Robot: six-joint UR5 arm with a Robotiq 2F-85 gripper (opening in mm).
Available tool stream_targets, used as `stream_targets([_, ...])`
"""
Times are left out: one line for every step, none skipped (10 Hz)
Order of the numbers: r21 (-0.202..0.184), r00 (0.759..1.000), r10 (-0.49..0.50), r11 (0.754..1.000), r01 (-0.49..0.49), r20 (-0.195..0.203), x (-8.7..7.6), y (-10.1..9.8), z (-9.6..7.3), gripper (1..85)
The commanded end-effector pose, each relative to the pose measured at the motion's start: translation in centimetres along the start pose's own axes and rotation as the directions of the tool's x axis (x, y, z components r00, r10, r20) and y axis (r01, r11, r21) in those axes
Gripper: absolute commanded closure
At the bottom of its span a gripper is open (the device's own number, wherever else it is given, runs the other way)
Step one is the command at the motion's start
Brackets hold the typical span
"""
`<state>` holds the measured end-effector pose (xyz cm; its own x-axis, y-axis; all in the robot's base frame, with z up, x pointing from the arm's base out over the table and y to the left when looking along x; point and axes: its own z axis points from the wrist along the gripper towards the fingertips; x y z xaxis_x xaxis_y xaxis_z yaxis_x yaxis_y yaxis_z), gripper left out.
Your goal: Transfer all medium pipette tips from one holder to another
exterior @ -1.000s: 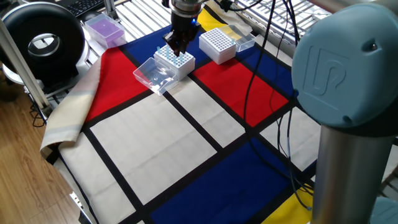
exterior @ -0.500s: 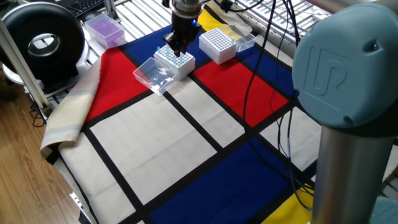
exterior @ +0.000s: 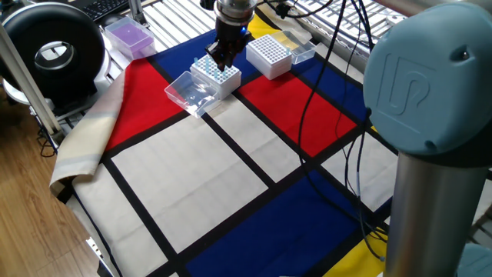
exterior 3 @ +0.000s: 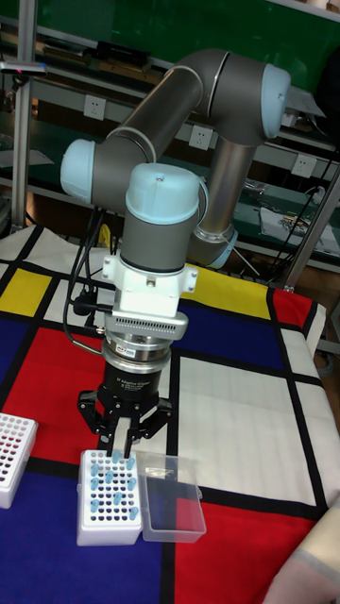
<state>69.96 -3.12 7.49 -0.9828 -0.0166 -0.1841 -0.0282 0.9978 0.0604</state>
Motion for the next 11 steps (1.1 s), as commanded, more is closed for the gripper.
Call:
stream_targets([-0.006, 1.0, 0.009, 1.0, -0.009, 0.014, 0.03, 0.1, 0.49, 59.3])
stream_targets([-0.007, 1.0, 0.005, 1.0, -0.005, 0.017, 0.05, -0.12, 0.64, 59.3])
stream_targets([-0.007, 1.0, 0.003, 1.0, -0.003, 0.017, 0.15, -0.2, 0.74, 59.3])
stream_targets([-0.005, 1.0, 0.003, 1.0, -0.003, 0.018, 0.22, -0.24, 0.83, 59.7])
stream_targets([-0.006, 1.0, 0.007, 1.0, -0.007, 0.018, 0.25, -0.28, 0.87, 60.0])
stream_targets([0.0, 1.0, 0.014, 1.0, -0.014, 0.017, 0.3, -0.44, 0.87, 61.0])
stream_targets([0.002, 1.0, 0.017, 1.0, -0.017, 0.017, 0.31, -0.49, 0.89, 61.7])
stream_targets([0.002, 1.0, 0.017, 1.0, -0.017, 0.017, 0.31, -0.49, 0.9, 62.0])
stream_targets([0.003, 1.0, 0.026, 1.0, -0.026, 0.017, 0.31, -0.52, 0.87, 63.3])
stream_targets([0.005, 0.999, 0.03, 1.0, -0.03, 0.017, 0.34, -0.55, 0.81, 64.3])
stream_targets([0.003, 0.999, 0.032, 0.999, -0.032, 0.017, 0.33, -0.5, 0.8, 64.3])
